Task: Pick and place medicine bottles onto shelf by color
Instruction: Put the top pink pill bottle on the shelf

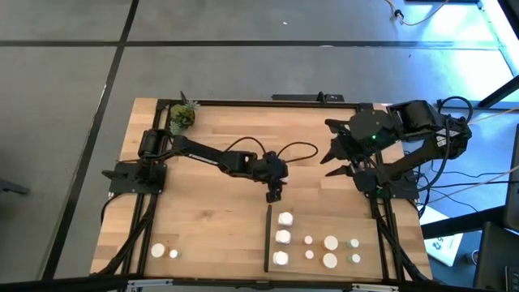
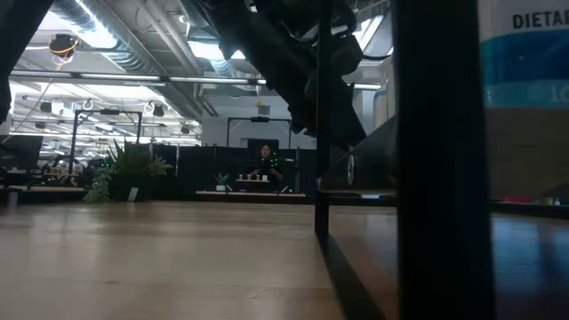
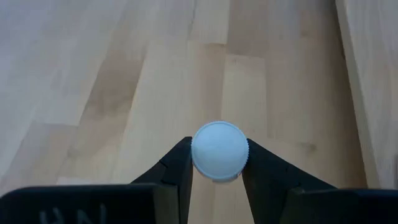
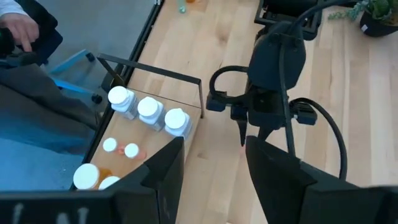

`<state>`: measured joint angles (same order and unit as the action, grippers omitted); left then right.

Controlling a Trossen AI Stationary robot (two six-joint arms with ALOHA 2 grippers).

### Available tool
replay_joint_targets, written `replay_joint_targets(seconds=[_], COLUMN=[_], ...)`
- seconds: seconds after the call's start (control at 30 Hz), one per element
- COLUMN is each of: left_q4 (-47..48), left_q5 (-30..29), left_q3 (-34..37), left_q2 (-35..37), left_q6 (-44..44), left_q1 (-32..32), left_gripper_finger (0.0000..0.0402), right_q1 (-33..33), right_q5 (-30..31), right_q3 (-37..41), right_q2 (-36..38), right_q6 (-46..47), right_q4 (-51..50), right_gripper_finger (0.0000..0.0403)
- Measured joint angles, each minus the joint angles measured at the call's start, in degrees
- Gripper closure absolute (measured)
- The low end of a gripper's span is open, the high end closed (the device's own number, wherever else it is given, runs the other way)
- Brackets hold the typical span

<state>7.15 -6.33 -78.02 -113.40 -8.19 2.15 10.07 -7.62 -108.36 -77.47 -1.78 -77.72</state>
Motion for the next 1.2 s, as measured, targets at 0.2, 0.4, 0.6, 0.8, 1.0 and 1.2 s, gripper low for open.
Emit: replay_joint_targets(seconds=[0.2, 0.4, 0.6, 0.8, 1.0, 1.2], left_q4=[0.22, 0.95, 1.44, 3.73, 5.94, 7.64], left_q5=[-2.29, -1.95, -0.11, 0.11, -2.62, -4.38], left_q3=[0.00, 0.00, 0.00, -0.03, -0.04, -0.04], left_q2=[0.00, 0.00, 0.00, 0.00, 0.00, -0.01], left_q6=[-0.26, -0.30, -0.26, 1.10, 1.12, 0.91], left_q1=[-1.36, -3.63, -5.17, -5.23, -5.14, -5.16], left_gripper_finger=[0.0297, 0.0297, 0.0297, 0.0297, 0.0297, 0.0297], right_q1=[0.00, 0.00, 0.00, 0.00, 0.00, 0.00], right_q5=[0.00, 0.00, 0.01, 0.02, 0.02, 0.02], right_q3=[0.00, 0.00, 0.02, 0.02, 0.04, 0.04], right_q2=[0.00, 0.00, -0.02, -0.02, -0.03, -0.04], right_q6=[0.02, 0.02, 0.02, 0.00, -0.02, -0.02], right_q4=[0.40, 0.39, 0.38, 0.38, 0.37, 0.36], right_gripper_finger=[0.0228, 0.0228, 0.0228, 0.0228, 0.0228, 0.0228])
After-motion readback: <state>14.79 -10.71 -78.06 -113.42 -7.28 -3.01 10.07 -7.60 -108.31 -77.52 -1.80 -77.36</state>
